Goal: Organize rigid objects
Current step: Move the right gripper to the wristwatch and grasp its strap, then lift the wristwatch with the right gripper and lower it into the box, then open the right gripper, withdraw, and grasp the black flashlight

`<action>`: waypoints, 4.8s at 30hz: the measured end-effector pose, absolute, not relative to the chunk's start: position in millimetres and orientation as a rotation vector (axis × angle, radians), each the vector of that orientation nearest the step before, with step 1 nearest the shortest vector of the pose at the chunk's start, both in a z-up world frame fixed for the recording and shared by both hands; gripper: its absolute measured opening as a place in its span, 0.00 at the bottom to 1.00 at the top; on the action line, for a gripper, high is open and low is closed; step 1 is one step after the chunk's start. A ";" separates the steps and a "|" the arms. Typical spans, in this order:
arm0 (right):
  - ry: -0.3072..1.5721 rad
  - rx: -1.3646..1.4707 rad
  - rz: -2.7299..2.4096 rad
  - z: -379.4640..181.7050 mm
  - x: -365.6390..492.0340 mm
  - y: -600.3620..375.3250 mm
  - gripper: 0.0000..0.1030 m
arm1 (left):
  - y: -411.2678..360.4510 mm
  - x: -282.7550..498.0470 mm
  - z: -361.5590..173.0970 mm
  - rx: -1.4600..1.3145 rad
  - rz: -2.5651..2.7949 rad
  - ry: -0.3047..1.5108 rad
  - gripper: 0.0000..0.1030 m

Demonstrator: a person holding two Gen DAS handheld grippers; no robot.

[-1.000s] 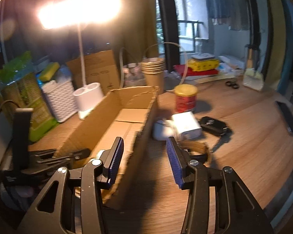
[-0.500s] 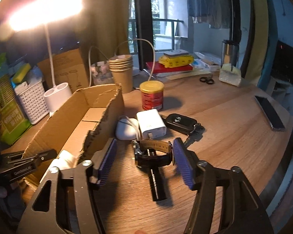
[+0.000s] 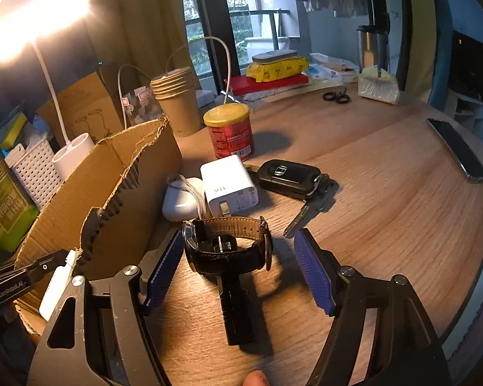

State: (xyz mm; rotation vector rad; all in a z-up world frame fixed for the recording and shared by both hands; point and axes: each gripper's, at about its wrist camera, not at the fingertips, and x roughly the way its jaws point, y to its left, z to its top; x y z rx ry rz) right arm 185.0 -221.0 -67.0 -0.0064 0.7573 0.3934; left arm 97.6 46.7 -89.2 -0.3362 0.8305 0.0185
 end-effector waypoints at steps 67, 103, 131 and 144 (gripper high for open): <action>0.656 -0.050 0.417 -29.2 169.2 -212.2 0.68 | 47.1 98.1 -89.6 -0.336 0.019 0.830 0.12; 0.602 -0.354 0.576 -36.8 109.2 -120.6 0.68 | 47.1 98.2 -89.8 -0.336 0.019 0.831 0.12; 0.640 -0.382 0.589 -36.6 108.8 -126.6 0.83 | 45.5 98.7 -91.1 -0.331 0.016 0.834 0.13; 0.614 -0.275 0.570 -21.9 116.3 -147.1 0.83 | 46.1 98.9 -91.3 -0.333 0.015 0.834 0.13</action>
